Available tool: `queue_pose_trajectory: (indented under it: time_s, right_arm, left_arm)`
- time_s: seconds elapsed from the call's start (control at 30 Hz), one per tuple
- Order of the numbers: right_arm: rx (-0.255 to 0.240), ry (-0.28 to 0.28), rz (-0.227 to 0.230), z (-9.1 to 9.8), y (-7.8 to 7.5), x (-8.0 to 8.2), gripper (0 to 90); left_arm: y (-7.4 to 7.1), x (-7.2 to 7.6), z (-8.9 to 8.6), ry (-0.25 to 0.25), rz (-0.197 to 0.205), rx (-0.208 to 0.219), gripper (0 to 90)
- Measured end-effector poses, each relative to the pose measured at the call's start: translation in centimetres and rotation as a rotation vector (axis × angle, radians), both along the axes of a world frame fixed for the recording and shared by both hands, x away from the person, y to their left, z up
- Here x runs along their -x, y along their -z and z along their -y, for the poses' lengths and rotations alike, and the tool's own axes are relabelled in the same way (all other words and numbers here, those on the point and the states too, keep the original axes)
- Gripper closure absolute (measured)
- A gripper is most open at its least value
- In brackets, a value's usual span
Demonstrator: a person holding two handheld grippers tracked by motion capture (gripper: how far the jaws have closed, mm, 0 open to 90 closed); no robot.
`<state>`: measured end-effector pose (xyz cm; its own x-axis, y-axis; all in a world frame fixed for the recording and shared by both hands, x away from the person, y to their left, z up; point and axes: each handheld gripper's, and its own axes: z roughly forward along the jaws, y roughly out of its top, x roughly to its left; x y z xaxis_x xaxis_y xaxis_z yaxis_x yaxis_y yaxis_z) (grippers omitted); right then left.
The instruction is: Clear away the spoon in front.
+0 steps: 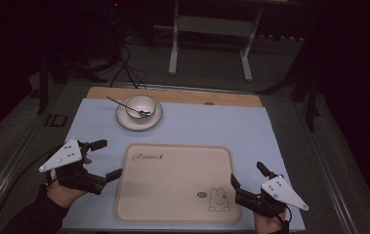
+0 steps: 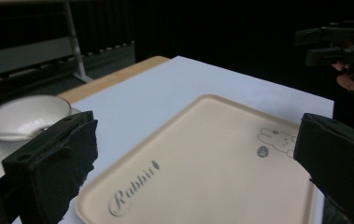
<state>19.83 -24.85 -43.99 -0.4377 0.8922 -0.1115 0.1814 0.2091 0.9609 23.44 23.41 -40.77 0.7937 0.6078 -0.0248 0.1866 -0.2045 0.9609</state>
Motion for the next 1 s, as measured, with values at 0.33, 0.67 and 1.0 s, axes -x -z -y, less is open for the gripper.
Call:
queue_pose_trajectory:
  time_s: [0.33, 0.67, 1.0]
  right_arm:
    - [-0.009, -0.003, 0.009, 0.0, -0.1, 0.1, 11.7]
    - [-0.014, -0.017, 0.009, -0.1, 0.0, 0.1, 11.6]
    - [-0.013, -0.030, 0.007, -0.2, 0.0, 0.1, 11.6]
  left_arm:
    - [-2.5, -2.8, 0.3, -0.019, 0.037, 0.001, 0.9]
    - [-3.2, -6.5, 0.3, -0.081, 0.030, -0.009, 1.9]
    - [-1.2, -10.5, -0.6, -0.193, -0.003, 0.023, 6.0]
